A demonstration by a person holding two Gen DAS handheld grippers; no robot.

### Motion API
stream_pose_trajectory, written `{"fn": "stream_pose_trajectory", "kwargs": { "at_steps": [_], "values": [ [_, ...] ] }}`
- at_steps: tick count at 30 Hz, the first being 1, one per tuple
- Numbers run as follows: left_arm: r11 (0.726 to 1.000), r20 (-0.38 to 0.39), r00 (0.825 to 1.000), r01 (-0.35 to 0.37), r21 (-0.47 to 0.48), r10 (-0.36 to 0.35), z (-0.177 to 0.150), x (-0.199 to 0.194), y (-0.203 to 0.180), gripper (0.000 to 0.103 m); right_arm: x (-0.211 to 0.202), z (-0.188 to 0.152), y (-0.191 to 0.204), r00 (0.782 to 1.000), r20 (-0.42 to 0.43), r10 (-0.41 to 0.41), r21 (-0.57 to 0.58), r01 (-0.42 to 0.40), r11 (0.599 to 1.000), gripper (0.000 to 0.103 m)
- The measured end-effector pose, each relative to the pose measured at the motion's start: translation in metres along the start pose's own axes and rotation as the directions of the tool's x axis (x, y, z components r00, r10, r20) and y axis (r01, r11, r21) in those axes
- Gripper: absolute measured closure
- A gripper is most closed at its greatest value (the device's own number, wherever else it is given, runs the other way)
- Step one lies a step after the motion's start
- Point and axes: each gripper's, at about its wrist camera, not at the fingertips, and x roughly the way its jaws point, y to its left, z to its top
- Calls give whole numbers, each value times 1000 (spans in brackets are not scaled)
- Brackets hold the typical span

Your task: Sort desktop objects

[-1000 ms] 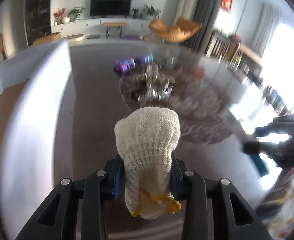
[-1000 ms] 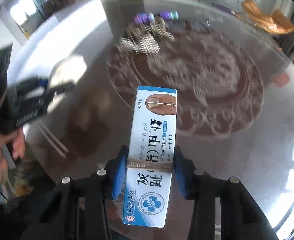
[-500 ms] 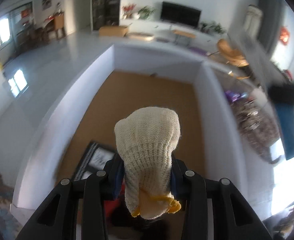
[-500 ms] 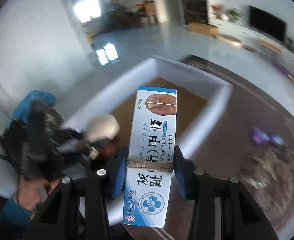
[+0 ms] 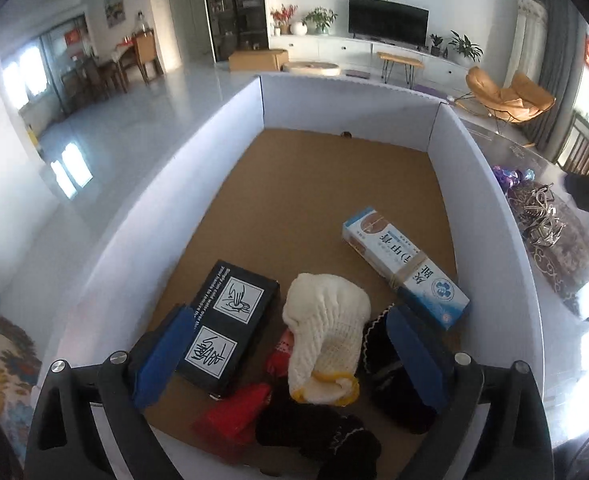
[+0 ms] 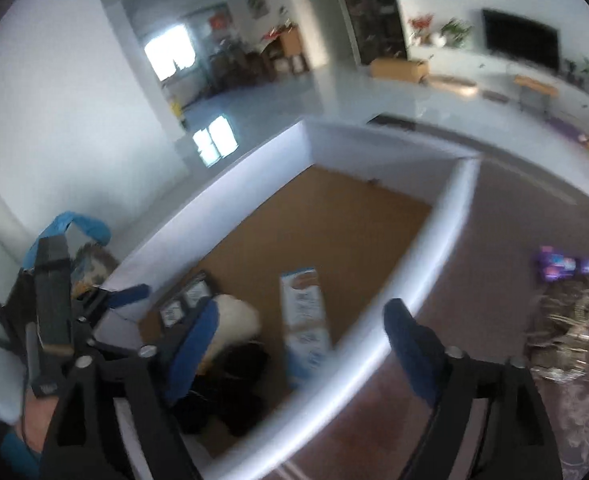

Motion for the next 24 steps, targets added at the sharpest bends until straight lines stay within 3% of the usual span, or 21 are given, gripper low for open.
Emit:
{"fn": "stream_pose_trajectory", "kwargs": {
  "at_steps": [3, 6, 8, 10, 12, 14, 16, 19, 22, 24],
  "values": [
    [995, 28, 994, 101, 5, -101, -4, -15, -19, 5, -23, -34, -41, 993, 22, -116, 27, 115, 993, 3],
    [969, 74, 968, 234, 80, -240, -11, -47, -61, 5, -40, -88, -95, 968, -12, -252, 78, 252, 964, 3],
    [938, 84, 941, 313, 149, -327, -13, -67, -100, 5, -60, -120, -133, 945, -40, -325, 110, 327, 938, 3],
    [888, 57, 902, 407, 216, -428, -13, -82, -146, 1, -75, -153, -167, 914, -80, -399, 143, 406, 902, 3],
    [831, -17, 864, 490, 262, -504, -21, -84, -193, 0, -92, -183, -201, 875, -129, -466, 181, 483, 857, 3],
    [792, -112, 842, 536, 292, -528, -33, -69, -240, 0, -111, -199, -225, 850, -146, -506, 212, 526, 823, 3],
    [796, -154, 859, 511, 325, -488, -44, -40, -276, 0, -127, -216, -243, 831, -153, -534, 239, 556, 796, 3],
    [849, -136, 929, 369, 378, -343, -48, 19, -313, 0, -131, -233, -260, 818, -169, -550, 255, 575, 777, 3],
    [876, -84, 954, 299, 379, -289, -37, 54, -326, 0, -130, -242, -265, 824, -165, -542, 275, 566, 777, 4],
    [886, -66, 960, 277, 372, -273, -26, 69, -331, 0, -133, -241, -263, 808, -154, -569, 263, 588, 765, 3]
  ]
}}
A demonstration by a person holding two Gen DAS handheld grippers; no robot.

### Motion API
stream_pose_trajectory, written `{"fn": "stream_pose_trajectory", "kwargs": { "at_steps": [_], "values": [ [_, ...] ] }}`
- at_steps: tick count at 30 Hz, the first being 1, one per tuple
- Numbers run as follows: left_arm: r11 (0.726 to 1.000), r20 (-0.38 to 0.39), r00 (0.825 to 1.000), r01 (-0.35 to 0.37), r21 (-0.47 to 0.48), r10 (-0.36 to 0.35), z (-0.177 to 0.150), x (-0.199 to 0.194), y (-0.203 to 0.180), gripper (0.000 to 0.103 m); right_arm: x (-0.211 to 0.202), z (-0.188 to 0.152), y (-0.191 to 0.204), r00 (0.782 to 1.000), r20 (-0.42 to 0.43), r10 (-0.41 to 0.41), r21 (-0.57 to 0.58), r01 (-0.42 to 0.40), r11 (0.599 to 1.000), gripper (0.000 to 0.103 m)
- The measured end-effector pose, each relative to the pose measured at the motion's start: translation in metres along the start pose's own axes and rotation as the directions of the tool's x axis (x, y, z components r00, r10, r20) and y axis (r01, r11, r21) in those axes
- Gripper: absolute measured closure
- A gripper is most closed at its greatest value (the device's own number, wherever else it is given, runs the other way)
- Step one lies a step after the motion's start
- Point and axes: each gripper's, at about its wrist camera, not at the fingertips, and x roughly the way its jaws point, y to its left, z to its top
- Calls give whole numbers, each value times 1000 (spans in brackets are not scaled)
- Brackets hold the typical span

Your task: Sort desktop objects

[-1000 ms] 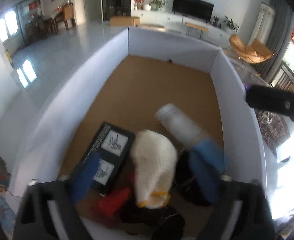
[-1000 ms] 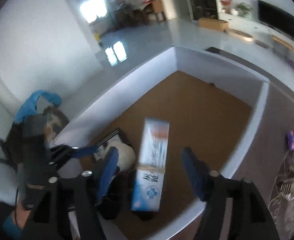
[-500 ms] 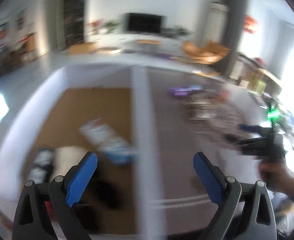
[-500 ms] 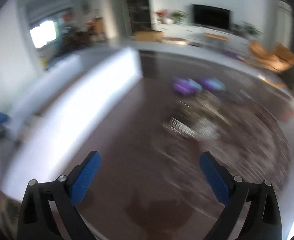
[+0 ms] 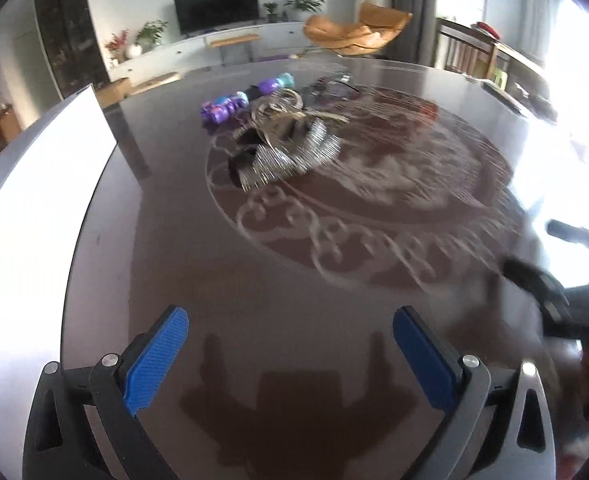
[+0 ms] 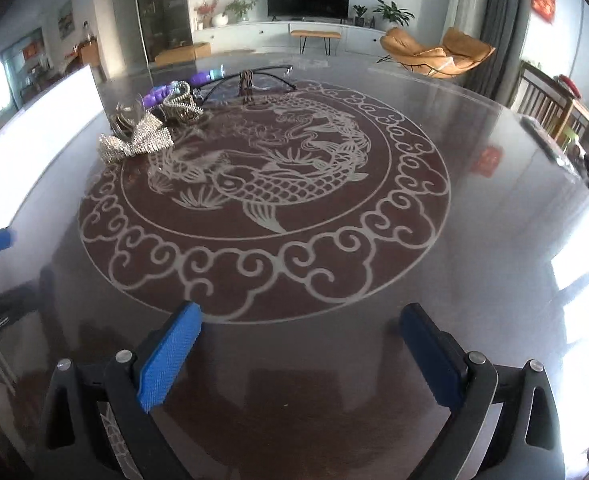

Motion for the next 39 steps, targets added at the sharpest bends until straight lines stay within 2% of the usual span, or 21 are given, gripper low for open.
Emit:
{"fn": "stream_pose_trajectory", "kwargs": {
  "at_steps": [2, 5, 8, 39],
  "values": [
    [1000, -8, 1000, -21, -8, 21, 11, 15, 3, 0, -4, 2, 7, 1000, -1, -5, -12, 5, 1000, 3],
    [999, 4, 1000, 25, -47, -25, 20, 31, 12, 0, 2, 4, 0, 1000, -17, 16, 15, -16, 1000, 2],
    [999, 3, 1000, 28, -43, -28, 23, 36, 15, 0, 9, 7, -5, 999, -27, 24, 37, -23, 999, 0],
    [999, 3, 1000, 27, -43, -27, 23, 35, 14, 0, 3, 6, 1, 999, -27, 19, 33, -18, 999, 0]
  ]
}}
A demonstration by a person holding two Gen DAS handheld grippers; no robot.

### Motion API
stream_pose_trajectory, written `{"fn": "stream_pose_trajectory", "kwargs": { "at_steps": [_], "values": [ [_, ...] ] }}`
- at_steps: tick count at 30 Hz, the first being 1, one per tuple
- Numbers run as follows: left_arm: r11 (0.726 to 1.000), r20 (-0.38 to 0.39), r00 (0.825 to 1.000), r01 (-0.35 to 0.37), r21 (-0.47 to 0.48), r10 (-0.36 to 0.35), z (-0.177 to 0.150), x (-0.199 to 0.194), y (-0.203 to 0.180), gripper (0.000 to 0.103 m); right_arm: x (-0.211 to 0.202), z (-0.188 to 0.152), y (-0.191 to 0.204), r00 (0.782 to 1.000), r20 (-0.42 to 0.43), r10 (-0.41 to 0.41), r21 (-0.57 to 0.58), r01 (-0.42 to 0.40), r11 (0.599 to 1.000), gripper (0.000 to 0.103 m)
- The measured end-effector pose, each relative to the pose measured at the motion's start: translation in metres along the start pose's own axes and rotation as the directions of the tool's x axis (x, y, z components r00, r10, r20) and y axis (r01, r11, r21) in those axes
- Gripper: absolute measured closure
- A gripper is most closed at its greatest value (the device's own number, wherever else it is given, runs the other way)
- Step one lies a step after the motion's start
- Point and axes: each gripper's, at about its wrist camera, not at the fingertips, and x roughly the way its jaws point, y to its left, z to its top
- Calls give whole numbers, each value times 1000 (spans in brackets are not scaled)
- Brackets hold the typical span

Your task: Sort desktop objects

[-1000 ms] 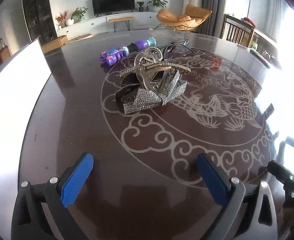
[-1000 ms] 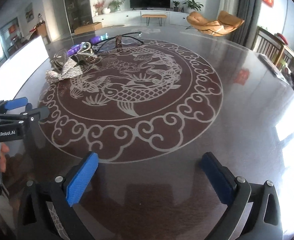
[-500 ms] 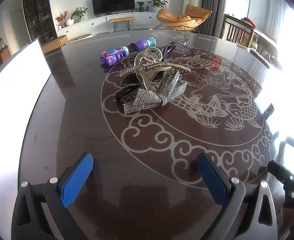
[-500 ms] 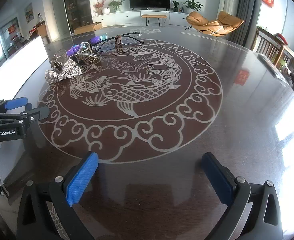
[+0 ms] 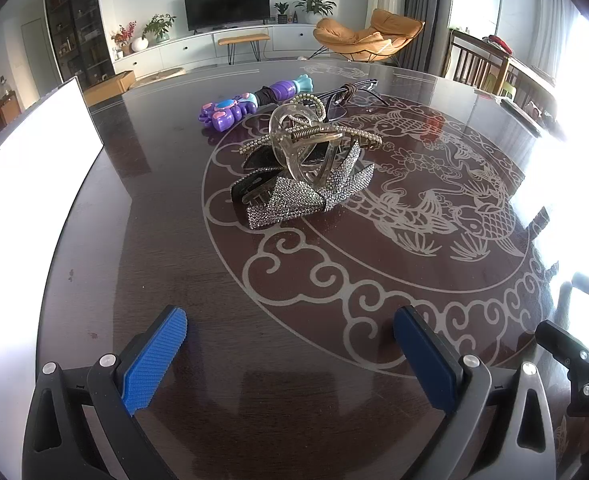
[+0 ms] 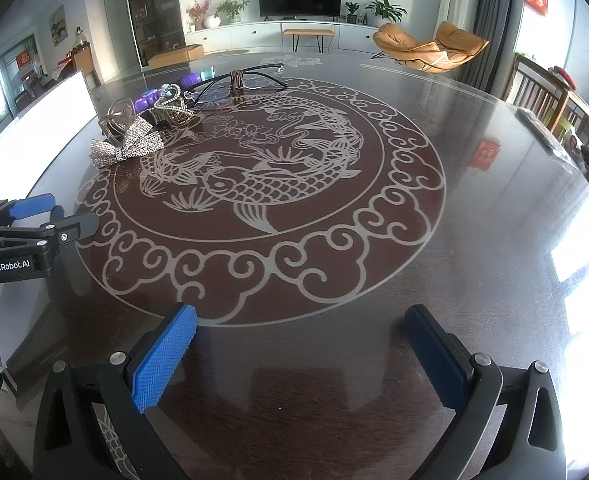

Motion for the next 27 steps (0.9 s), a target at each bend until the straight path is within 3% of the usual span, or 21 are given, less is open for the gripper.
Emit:
{"fn": "stream_pose_trajectory", "kwargs": {
  "at_steps": [27],
  "values": [
    [1000, 0, 1000, 0, 0, 0, 0, -1, 0, 0, -1, -1, 1, 1000, 1, 4, -1, -4, 1000, 0]
  ]
}}
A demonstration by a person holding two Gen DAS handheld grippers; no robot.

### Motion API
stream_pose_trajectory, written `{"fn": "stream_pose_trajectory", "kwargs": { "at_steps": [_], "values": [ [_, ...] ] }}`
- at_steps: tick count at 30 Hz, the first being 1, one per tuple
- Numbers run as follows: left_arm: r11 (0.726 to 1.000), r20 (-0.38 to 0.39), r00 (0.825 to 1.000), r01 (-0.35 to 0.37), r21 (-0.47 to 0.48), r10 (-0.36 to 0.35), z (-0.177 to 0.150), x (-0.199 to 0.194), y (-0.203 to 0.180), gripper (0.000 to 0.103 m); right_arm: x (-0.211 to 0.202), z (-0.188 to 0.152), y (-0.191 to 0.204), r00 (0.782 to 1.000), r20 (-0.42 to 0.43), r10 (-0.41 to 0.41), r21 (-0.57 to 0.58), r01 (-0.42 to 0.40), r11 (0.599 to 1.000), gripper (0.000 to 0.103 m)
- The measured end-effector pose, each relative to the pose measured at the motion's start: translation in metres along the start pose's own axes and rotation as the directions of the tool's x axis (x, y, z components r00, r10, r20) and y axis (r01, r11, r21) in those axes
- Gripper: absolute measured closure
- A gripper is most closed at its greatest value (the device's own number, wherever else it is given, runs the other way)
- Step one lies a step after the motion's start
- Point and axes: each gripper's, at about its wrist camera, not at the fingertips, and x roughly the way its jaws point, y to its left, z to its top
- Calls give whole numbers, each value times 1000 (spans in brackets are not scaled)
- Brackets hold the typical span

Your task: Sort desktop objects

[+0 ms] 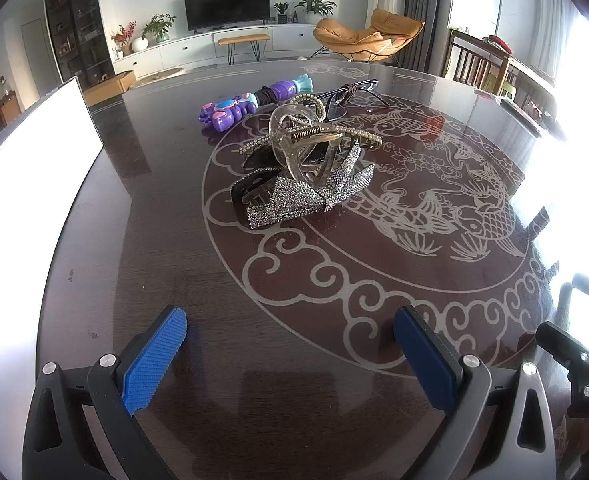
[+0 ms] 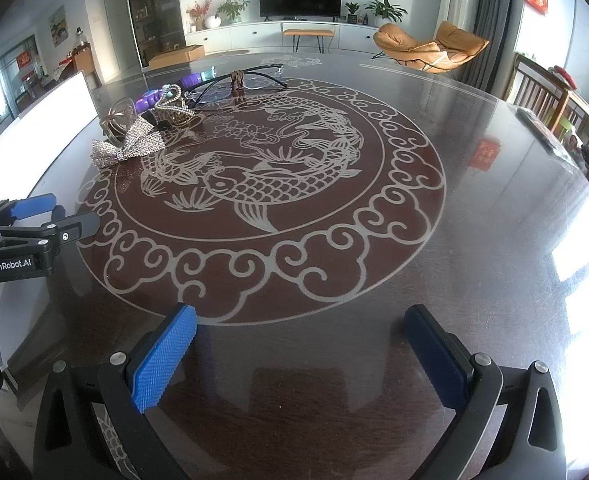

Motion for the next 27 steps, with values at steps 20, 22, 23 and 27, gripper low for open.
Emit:
{"fn": "stream_pose_trajectory", "kwargs": {
  "at_steps": [20, 22, 23, 27],
  "values": [
    [1000, 0, 1000, 0, 0, 0, 0, 0, 0, 0, 1, -1, 9, 1000, 1, 25, -35, -25, 999, 0],
    [1000, 0, 1000, 0, 0, 0, 0, 0, 0, 0, 2, 0, 8, 1000, 2, 21, -28, -21, 999, 0],
    [1000, 0, 1000, 0, 0, 0, 0, 0, 0, 0, 2, -1, 7, 1000, 2, 19, -24, -19, 1000, 0],
    [1000, 0, 1000, 0, 0, 0, 0, 0, 0, 0, 2, 0, 6, 1000, 3, 7, -12, -7, 1000, 0]
  ]
}}
